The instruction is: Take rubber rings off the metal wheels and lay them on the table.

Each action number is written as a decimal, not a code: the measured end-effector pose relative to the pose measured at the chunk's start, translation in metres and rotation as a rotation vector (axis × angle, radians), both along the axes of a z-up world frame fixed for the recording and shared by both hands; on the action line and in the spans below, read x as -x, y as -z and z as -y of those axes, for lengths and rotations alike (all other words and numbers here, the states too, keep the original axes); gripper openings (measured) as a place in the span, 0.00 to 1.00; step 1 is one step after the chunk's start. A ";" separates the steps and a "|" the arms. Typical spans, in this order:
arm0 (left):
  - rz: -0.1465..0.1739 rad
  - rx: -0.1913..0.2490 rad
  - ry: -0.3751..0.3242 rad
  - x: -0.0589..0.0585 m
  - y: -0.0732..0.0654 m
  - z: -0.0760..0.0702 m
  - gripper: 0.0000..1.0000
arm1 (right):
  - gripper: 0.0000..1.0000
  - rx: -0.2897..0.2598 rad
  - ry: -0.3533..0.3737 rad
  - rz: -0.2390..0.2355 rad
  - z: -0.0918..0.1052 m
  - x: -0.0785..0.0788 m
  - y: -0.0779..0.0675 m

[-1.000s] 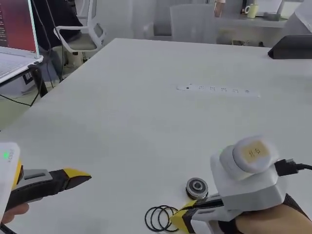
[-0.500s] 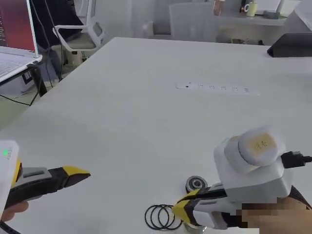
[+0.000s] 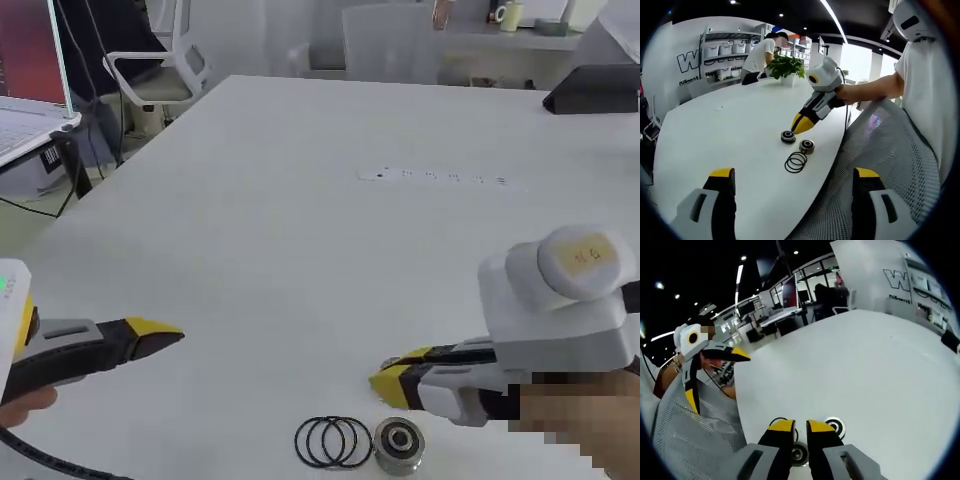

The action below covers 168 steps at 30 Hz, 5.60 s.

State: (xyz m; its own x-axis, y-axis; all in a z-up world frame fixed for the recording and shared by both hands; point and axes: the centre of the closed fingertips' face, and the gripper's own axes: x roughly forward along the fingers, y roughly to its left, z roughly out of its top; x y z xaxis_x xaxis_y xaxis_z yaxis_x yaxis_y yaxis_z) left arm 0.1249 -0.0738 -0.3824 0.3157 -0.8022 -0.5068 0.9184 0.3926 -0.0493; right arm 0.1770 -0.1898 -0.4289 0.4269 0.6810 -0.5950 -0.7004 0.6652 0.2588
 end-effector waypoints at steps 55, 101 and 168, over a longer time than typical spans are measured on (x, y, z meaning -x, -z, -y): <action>0.103 -0.021 0.217 -0.076 0.066 0.155 0.25 | 0.17 0.090 -0.014 0.029 0.045 -0.011 0.047; 0.071 -0.063 0.180 -0.077 0.079 0.149 0.07 | 0.00 -0.058 0.069 0.009 0.022 -0.024 0.018; 0.031 0.044 0.005 -0.026 0.008 -0.006 0.66 | 0.00 -0.058 -0.183 -0.118 -0.031 0.036 0.020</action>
State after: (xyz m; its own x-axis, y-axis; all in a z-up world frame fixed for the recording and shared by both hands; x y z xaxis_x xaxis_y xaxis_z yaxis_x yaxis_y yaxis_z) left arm 0.1505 -0.0683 -0.3901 0.3264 -0.8252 -0.4611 0.9218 0.3858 -0.0379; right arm 0.1410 -0.1587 -0.4492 0.2229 0.7753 -0.5909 -0.7702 0.5116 0.3808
